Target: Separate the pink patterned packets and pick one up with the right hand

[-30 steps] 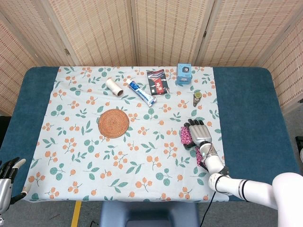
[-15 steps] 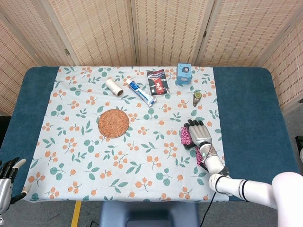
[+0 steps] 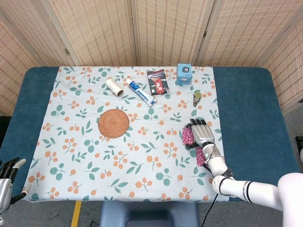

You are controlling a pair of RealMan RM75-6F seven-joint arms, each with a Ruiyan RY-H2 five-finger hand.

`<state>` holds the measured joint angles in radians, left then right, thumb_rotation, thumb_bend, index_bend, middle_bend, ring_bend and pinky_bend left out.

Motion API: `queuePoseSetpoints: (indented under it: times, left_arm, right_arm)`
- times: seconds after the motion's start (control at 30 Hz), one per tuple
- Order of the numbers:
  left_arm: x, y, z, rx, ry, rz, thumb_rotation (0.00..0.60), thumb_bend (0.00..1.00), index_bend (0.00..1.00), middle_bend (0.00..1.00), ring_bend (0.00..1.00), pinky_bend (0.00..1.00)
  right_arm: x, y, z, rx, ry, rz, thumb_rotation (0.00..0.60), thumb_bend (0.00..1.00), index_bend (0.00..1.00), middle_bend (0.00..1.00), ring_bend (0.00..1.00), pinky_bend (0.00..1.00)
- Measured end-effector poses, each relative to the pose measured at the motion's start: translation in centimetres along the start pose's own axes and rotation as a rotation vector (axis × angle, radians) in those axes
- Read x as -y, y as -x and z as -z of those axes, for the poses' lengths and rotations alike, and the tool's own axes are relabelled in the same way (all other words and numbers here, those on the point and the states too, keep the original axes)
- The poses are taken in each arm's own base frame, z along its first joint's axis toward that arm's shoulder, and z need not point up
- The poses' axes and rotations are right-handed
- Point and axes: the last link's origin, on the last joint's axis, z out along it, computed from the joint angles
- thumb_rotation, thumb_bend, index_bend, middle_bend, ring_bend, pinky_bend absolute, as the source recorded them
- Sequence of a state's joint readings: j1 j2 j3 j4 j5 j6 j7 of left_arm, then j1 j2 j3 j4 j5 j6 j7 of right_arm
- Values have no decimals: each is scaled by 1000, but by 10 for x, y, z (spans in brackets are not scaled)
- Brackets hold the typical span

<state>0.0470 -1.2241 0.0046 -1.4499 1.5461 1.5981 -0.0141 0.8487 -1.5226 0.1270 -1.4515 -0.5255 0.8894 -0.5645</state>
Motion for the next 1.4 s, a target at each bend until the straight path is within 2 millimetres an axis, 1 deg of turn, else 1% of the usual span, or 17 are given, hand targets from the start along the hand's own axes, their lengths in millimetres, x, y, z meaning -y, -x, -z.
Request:
queuePoseSetpoints:
  times: [0.17, 0.3, 0.4, 0.5, 0.67, 0.83, 0.93, 1.03, 1.4]
  left_arm:
    - [0, 0, -1, 0, 0, -1, 600, 327, 192, 143, 151, 0]
    - [-1, -1, -1, -2, 3, 0, 600, 327, 192, 143, 151, 0]
    - [-2, -1, -2, -3, 5, 0, 600, 328, 192, 143, 151, 0]
    - [-4, -1, -2, -3, 12, -2, 600, 327, 192, 143, 151, 0]
    - [-9, -4, -3, -12, 24, -1, 600, 327, 192, 143, 151, 0]
    - [-11, -5, -3, -9, 27, -2, 600, 327, 192, 143, 151, 0]
    - [-12, -4, -3, -6, 31, -2, 600, 327, 192, 143, 151, 0]
    - [-11, -4, -3, -7, 26, -1, 600, 327, 192, 143, 152, 0]
    - [-9, -3, -1, -4, 23, 1, 600, 327, 191, 143, 152, 0]
  right_arm:
    - [-7, -8, 10, -8, -10, -16, 490, 265, 224, 93, 0, 0]
    - [-15, -14, 26, -14, -29, -24, 488, 265, 224, 94, 0, 0]
    - [-24, -15, 37, -13, -41, -23, 488, 265, 224, 95, 0, 0]
    - [-35, -9, 51, 0, -55, -24, 486, 265, 224, 95, 0, 0]
    - [-47, 1, 69, 18, -78, -17, 486, 266, 224, 95, 0, 0]
    - [-59, 17, 88, 40, -100, -9, 486, 265, 223, 95, 0, 0]
    - [-65, 25, 93, 53, -103, -10, 485, 266, 224, 95, 0, 0]
    - [-69, 31, 94, 61, -102, -14, 487, 266, 224, 95, 0, 0]
    - [-72, 39, 90, 66, -104, -9, 486, 265, 224, 92, 0, 0]
